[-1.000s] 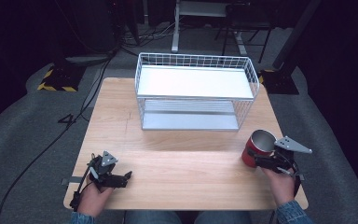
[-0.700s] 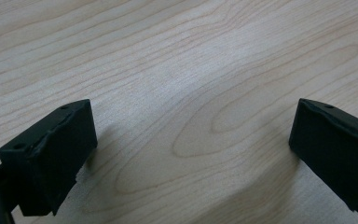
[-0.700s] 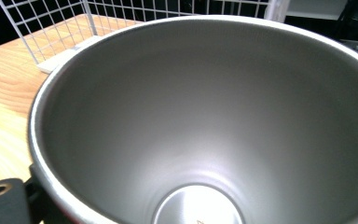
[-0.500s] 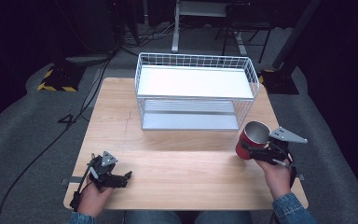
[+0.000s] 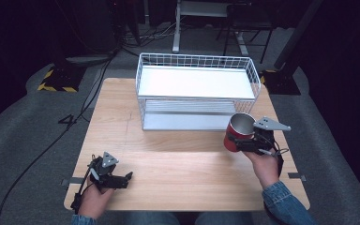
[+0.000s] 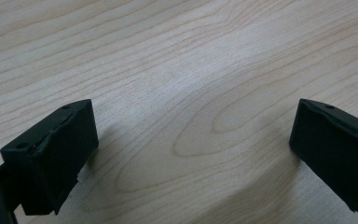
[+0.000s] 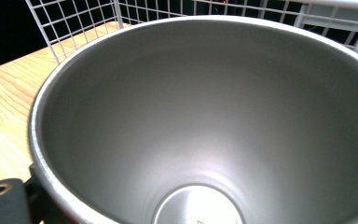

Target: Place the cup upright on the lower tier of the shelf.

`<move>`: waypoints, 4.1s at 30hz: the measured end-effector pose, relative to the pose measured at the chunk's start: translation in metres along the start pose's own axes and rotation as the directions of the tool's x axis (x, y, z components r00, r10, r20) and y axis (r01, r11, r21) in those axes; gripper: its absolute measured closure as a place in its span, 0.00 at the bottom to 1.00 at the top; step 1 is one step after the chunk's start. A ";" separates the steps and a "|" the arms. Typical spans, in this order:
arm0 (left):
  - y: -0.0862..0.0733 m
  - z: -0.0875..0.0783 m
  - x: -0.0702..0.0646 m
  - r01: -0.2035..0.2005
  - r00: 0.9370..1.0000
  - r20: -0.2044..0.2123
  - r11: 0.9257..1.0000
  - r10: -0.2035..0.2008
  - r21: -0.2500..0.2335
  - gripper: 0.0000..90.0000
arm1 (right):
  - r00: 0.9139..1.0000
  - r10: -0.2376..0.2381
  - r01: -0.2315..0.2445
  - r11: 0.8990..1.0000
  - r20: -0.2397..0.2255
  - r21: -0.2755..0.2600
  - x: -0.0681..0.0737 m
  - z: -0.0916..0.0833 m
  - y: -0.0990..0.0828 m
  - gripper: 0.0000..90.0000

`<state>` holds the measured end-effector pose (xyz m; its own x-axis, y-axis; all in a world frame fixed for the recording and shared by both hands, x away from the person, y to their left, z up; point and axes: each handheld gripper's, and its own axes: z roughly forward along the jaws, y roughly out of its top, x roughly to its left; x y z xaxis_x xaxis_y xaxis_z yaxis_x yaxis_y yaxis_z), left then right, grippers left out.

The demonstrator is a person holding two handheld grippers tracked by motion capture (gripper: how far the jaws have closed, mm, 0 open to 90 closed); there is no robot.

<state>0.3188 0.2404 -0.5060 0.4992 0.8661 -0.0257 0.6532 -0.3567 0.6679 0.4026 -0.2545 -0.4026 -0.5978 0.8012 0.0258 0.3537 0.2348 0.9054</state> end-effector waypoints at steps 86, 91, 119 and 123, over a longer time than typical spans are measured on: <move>0.000 0.001 0.001 -0.001 1.000 0.005 1.000 0.001 -0.002 0.01 | 0.984 0.078 -0.070 0.996 0.160 -0.057 0.062 0.176 0.039 0.08; 0.000 0.001 0.001 -0.001 1.000 0.004 1.000 0.001 -0.002 0.01 | 0.983 0.076 -0.066 0.996 0.167 -0.065 0.061 0.178 0.039 0.08; 0.000 0.001 0.001 -0.002 1.000 0.005 1.000 0.002 -0.001 0.01 | 0.987 0.026 -0.010 0.995 0.160 -0.101 0.058 0.180 0.038 0.05; 0.000 0.001 0.001 -0.002 1.000 0.005 1.000 0.002 -0.001 0.01 | 0.987 0.016 0.000 0.995 0.160 -0.100 0.057 0.179 0.038 0.05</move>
<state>0.3199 0.2407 -0.5062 0.5031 0.8638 -0.0279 0.6514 -0.3578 0.6690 0.5107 -0.1013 -0.4426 -0.4695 0.8825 -0.0274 0.2803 0.1784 0.9432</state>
